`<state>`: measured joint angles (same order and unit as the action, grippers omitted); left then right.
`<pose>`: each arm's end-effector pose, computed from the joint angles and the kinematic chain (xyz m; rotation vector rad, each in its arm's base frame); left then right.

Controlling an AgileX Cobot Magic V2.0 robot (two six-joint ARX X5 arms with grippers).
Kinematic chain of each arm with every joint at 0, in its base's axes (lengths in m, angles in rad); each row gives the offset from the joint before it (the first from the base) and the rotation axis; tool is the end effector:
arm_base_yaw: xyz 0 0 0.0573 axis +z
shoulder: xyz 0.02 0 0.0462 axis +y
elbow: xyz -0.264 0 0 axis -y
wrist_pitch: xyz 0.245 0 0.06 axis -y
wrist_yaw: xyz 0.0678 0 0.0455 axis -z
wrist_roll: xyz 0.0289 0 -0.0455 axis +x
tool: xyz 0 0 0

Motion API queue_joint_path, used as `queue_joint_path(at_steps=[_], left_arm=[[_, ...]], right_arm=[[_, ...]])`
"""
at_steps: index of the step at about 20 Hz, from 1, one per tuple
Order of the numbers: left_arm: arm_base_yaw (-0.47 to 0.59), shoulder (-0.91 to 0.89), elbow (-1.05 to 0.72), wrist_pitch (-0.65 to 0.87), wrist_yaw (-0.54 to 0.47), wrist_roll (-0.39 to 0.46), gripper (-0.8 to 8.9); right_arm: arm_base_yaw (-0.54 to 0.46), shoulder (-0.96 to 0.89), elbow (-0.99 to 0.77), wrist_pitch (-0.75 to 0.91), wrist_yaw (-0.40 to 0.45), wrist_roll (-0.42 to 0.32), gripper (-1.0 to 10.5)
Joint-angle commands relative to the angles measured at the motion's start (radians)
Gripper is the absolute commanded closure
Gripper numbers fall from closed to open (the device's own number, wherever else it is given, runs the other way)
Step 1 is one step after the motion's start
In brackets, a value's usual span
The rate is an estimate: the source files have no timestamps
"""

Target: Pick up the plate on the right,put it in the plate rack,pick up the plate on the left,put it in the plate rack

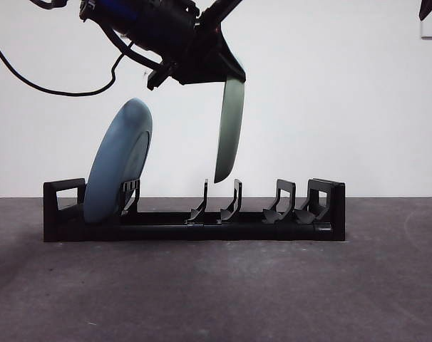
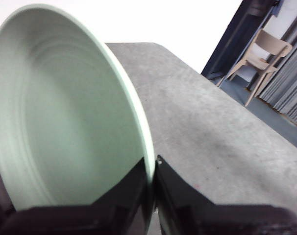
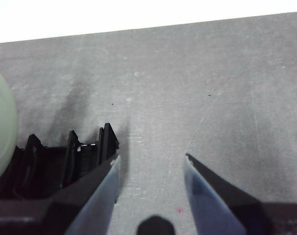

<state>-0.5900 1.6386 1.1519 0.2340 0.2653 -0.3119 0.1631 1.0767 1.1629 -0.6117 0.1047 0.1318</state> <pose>0.3075 -0.2150 0.2814 -0.2490 0.3872 -0.8026 0.2148 0.0323 0.3684 0.0586 0.5235 0.0226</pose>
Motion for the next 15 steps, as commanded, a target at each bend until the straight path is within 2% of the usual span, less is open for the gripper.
queue_joint_path(at_steps=[1, 15], left_arm=[[0.003, 0.02, -0.003, 0.006, -0.002, 0.027, 8.23], [-0.012, 0.068, -0.003, -0.143, -0.003, 0.055, 8.06]], right_arm=[[0.0, 0.003, -0.001, 0.005, -0.001, 0.009, 7.3], [0.002, 0.003, -0.001, 0.005, -0.003, 0.01, 7.3]])
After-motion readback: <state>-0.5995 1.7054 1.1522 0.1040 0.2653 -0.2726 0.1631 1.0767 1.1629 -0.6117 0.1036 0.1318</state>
